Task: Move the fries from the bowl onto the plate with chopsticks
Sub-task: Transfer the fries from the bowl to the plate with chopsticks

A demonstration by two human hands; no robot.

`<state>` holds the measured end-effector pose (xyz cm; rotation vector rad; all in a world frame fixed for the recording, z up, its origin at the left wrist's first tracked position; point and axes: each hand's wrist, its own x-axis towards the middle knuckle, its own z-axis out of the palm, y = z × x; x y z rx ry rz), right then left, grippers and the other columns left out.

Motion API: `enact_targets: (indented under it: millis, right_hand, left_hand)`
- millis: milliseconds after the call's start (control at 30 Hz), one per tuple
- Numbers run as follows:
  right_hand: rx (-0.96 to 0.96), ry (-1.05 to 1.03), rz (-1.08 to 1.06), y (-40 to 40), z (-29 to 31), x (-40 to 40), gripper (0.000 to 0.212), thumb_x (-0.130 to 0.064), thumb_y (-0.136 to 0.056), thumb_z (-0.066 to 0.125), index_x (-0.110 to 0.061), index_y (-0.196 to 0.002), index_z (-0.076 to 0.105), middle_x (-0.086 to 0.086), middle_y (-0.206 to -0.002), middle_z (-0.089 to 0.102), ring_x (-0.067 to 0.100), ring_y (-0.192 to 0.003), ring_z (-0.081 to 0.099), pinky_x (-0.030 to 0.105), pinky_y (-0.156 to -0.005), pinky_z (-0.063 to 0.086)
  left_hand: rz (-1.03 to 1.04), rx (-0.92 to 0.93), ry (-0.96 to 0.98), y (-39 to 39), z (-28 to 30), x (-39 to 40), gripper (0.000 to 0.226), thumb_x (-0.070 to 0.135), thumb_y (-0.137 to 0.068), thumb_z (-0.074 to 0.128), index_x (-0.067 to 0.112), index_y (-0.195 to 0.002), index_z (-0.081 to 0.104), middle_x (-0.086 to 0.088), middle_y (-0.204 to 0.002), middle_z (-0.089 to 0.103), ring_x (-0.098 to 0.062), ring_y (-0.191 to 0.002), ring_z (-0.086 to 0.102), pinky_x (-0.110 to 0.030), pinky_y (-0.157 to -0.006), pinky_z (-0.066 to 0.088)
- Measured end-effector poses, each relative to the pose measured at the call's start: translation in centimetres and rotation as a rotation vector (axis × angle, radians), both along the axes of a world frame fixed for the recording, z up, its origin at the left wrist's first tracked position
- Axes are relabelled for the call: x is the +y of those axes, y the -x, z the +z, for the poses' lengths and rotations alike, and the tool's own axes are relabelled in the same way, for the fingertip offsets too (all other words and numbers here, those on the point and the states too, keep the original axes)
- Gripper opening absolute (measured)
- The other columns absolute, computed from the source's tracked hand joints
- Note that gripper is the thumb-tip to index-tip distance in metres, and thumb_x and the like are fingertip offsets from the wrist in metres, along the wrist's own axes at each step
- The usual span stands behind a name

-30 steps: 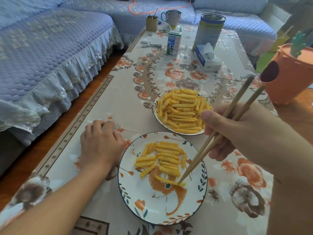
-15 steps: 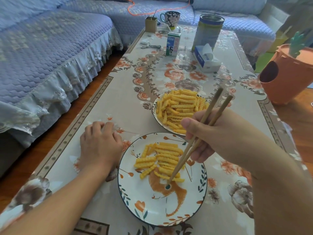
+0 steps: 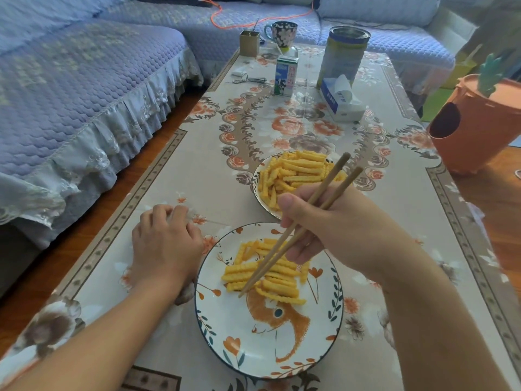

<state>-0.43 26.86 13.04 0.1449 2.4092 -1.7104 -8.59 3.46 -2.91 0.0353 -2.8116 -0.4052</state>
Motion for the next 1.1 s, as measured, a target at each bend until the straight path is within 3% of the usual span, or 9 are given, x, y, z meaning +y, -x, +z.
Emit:
enact_targets:
  millis: [100,233,400,633,867,1100]
  right_hand:
    - [0.084,0.047,-0.088,-0.1,0.7,1.6,0.035,-0.029,-0.098,0.06,-0.001,-0.078,0.069,0.017,-0.064,0.07,0.03,-0.056,0.072,0.042,-0.059,0.064]
    - [0.385,0.111,-0.533,0.7,0.4,5.2,0.036,-0.027,-0.104,0.056,-0.007,-0.076,0.067,0.01,-0.056,0.068,0.026,-0.047,0.068,0.039,-0.052,0.063]
    - [0.526,-0.031,-0.86,1.8,-1.6,7.9,0.037,-0.044,-0.103,0.053,-0.026,-0.074,0.067,-0.001,-0.057,0.069,0.023,-0.055,0.073,0.045,-0.065,0.064]
    - [0.536,-0.152,-0.923,1.9,-2.1,8.1,0.038,-0.048,-0.103,0.05,-0.028,-0.074,0.065,0.003,-0.066,0.071,0.018,-0.055,0.073,0.043,-0.065,0.065]
    - [0.469,0.02,-0.949,2.8,-3.6,8.1,0.044,-0.047,-0.104,0.053,-0.012,-0.082,0.068,0.011,-0.071,0.072,0.021,-0.058,0.075,0.042,-0.068,0.065]
    - [0.485,0.104,-0.99,2.7,-3.0,8.9,0.042,-0.038,-0.106,0.051,-0.014,-0.074,0.065,0.005,-0.059,0.07,0.022,-0.056,0.074,0.044,-0.067,0.065]
  left_hand:
    - [-0.002,0.023,0.006,0.0,0.0,-0.1,0.03,0.018,-0.089,0.056,0.012,-0.116,0.068,-0.016,-0.117,0.059,-0.039,-0.109,0.051,-0.053,-0.092,0.044]
    - [-0.001,-0.007,0.001,-0.1,0.2,0.0,0.03,0.017,-0.091,0.058,0.013,-0.119,0.067,-0.016,-0.119,0.058,-0.038,-0.111,0.049,-0.052,-0.094,0.042]
    - [-0.006,-0.022,0.011,-0.2,0.3,-0.1,0.03,0.02,-0.093,0.056,0.015,-0.121,0.066,-0.013,-0.122,0.057,-0.034,-0.114,0.048,-0.051,-0.096,0.041]
    - [-0.008,-0.01,0.025,-0.2,0.2,-0.1,0.029,0.019,-0.093,0.057,0.014,-0.12,0.066,-0.015,-0.12,0.058,-0.036,-0.111,0.049,-0.052,-0.093,0.043]
    - [-0.007,-0.005,0.023,0.0,0.0,-0.2,0.031,0.02,-0.093,0.057,0.014,-0.121,0.067,-0.016,-0.12,0.058,-0.037,-0.112,0.05,-0.053,-0.093,0.043]
    - [-0.012,0.005,0.022,0.1,-0.2,-0.1,0.032,0.02,-0.092,0.056,0.014,-0.122,0.066,-0.016,-0.119,0.058,-0.036,-0.111,0.049,-0.053,-0.094,0.043]
